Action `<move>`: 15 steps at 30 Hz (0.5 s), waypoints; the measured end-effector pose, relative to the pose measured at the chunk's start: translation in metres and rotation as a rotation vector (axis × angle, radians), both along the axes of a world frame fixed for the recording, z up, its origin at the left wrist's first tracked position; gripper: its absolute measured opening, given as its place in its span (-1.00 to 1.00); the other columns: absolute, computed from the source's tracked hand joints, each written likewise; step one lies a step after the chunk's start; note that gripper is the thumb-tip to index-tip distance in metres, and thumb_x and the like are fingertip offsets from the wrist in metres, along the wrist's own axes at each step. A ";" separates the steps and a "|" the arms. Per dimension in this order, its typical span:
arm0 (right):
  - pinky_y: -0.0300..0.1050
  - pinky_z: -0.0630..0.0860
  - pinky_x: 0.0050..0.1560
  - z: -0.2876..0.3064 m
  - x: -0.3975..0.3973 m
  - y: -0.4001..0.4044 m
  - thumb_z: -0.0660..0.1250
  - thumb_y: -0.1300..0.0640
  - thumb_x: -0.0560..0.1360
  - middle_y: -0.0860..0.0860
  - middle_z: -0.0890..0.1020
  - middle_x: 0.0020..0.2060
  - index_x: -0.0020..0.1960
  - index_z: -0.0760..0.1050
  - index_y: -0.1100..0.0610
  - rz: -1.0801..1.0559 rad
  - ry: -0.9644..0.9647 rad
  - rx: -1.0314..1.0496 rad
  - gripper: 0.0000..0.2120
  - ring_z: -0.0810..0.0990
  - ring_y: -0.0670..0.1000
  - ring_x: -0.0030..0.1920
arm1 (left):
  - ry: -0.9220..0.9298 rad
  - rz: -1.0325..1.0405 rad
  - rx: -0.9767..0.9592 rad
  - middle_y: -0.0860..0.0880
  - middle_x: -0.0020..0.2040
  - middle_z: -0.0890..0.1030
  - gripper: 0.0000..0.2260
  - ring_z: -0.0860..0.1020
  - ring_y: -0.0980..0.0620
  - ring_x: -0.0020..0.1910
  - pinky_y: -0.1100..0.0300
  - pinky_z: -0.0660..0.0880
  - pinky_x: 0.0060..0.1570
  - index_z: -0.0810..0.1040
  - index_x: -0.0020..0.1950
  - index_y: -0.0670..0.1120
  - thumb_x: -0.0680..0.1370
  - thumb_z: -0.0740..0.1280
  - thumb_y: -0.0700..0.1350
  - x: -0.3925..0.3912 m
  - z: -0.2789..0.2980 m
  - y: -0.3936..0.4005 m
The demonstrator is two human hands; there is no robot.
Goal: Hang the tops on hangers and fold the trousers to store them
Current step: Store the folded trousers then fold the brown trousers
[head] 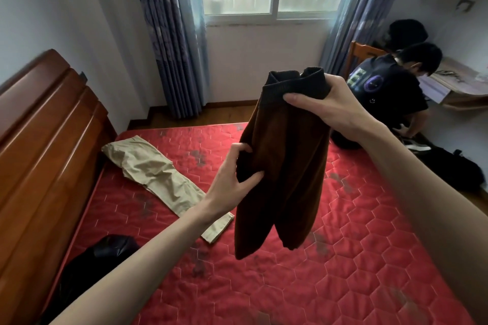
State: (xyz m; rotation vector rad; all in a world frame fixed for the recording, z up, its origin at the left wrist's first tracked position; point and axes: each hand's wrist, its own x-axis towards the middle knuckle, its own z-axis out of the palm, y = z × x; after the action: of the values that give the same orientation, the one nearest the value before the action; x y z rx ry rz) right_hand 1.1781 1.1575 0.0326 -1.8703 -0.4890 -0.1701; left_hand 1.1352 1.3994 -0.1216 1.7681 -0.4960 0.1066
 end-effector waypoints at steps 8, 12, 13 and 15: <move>0.08 0.65 0.12 -0.004 0.002 0.003 0.58 0.03 0.50 0.07 0.71 -0.06 0.06 0.67 0.14 0.018 0.034 0.012 -0.77 0.70 0.04 0.01 | 0.130 -0.048 0.019 0.15 0.04 0.63 -0.67 0.63 0.17 0.06 0.28 0.57 0.03 0.50 0.21 0.11 0.53 0.52 0.06 0.002 -0.008 0.008; -0.04 0.66 0.07 -0.008 0.005 0.001 0.58 0.04 0.51 -0.03 0.72 -0.07 0.04 0.68 0.03 -0.003 0.011 0.019 -0.85 0.71 0.02 0.01 | 0.047 -0.012 -0.001 0.14 -0.08 0.57 -0.92 0.57 0.15 -0.06 0.25 0.52 -0.04 0.54 0.00 0.10 0.64 0.40 -0.08 0.001 -0.006 0.014; -0.10 0.66 0.05 -0.008 0.005 -0.001 0.57 0.06 0.51 -0.06 0.72 -0.09 0.02 0.68 -0.01 -0.020 -0.007 0.033 -0.88 0.71 -0.01 0.00 | 0.030 0.001 -0.022 0.14 -0.07 0.57 -0.93 0.57 0.15 -0.05 0.26 0.52 -0.04 0.55 0.01 0.07 0.65 0.37 -0.10 0.001 -0.004 0.017; -0.19 0.63 -0.01 -0.008 0.006 -0.006 0.56 0.09 0.52 -0.14 0.71 -0.15 -0.02 0.67 -0.03 -0.056 -0.037 0.048 -0.90 0.69 -0.09 -0.05 | 0.013 0.009 -0.043 0.10 -0.08 0.58 -0.95 0.57 0.16 -0.08 0.28 0.52 -0.11 0.53 0.04 -0.01 0.69 0.31 -0.13 0.004 0.003 0.024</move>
State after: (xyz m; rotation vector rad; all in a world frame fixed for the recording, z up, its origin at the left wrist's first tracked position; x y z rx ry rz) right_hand 1.1840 1.1518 0.0247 -1.8373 -0.4541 -0.2524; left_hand 1.1391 1.4238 -0.1191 1.7283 -0.4730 0.1108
